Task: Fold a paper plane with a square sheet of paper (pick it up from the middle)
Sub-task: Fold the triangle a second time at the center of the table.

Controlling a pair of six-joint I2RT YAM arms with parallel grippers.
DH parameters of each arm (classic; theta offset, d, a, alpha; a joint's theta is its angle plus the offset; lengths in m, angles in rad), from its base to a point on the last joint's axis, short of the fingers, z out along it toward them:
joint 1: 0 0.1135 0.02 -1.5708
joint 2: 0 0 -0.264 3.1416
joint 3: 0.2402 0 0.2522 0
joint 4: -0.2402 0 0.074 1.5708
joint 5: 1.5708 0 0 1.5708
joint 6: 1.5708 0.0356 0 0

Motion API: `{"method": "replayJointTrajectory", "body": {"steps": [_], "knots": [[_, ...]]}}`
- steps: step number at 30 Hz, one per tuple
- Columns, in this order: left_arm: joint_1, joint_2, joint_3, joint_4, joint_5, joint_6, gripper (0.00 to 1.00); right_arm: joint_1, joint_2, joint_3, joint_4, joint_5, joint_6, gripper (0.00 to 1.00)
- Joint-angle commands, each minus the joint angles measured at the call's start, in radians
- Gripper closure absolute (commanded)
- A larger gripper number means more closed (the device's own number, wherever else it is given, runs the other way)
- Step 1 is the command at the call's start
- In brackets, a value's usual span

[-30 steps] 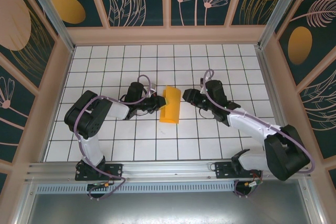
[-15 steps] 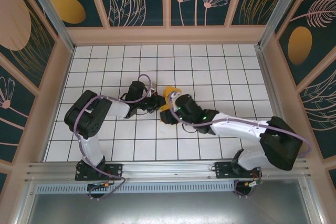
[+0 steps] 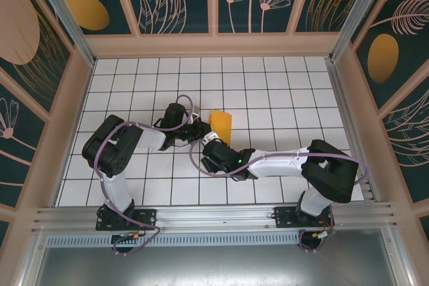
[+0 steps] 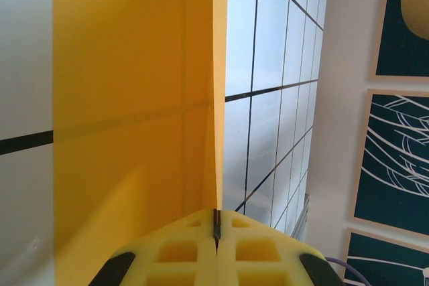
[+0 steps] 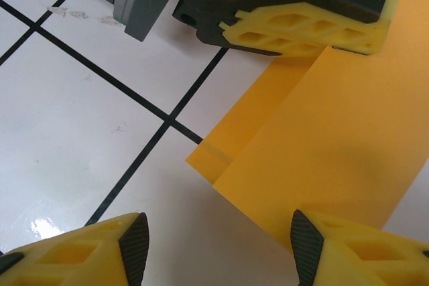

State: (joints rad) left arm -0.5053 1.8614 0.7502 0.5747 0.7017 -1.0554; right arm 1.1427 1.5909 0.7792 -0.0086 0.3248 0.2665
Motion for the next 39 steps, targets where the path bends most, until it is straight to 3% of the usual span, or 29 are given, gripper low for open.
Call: {"method": "replayJointTrajectory", "body": {"steps": [1,6,15,18,23,26,39], "knots": [[-0.005,-0.015,0.02,-0.02,0.001,0.016,1.0,-0.002,-0.003,0.014,0.011,0.022,-0.007,0.38],[-0.005,-0.016,0.033,-0.053,0.004,0.031,1.0,-0.071,-0.11,-0.069,0.104,-0.118,0.022,0.37],[-0.005,-0.04,0.109,-0.368,0.042,0.276,1.0,-0.152,-0.285,-0.193,0.173,-0.16,0.102,0.38],[-0.006,-0.045,0.115,-0.373,0.046,0.274,1.0,-0.126,-0.299,-0.204,0.178,-0.158,0.084,0.39],[-0.006,-0.038,0.126,-0.337,0.041,0.229,1.0,-0.043,-0.187,-0.12,0.1,-0.077,0.062,0.37],[-0.004,-0.034,0.128,-0.332,0.038,0.221,1.0,-0.017,-0.081,-0.04,0.053,-0.032,0.067,0.25],[-0.004,-0.03,0.126,-0.335,0.035,0.216,1.0,0.053,0.155,0.123,-0.047,0.205,0.073,0.26]]}}
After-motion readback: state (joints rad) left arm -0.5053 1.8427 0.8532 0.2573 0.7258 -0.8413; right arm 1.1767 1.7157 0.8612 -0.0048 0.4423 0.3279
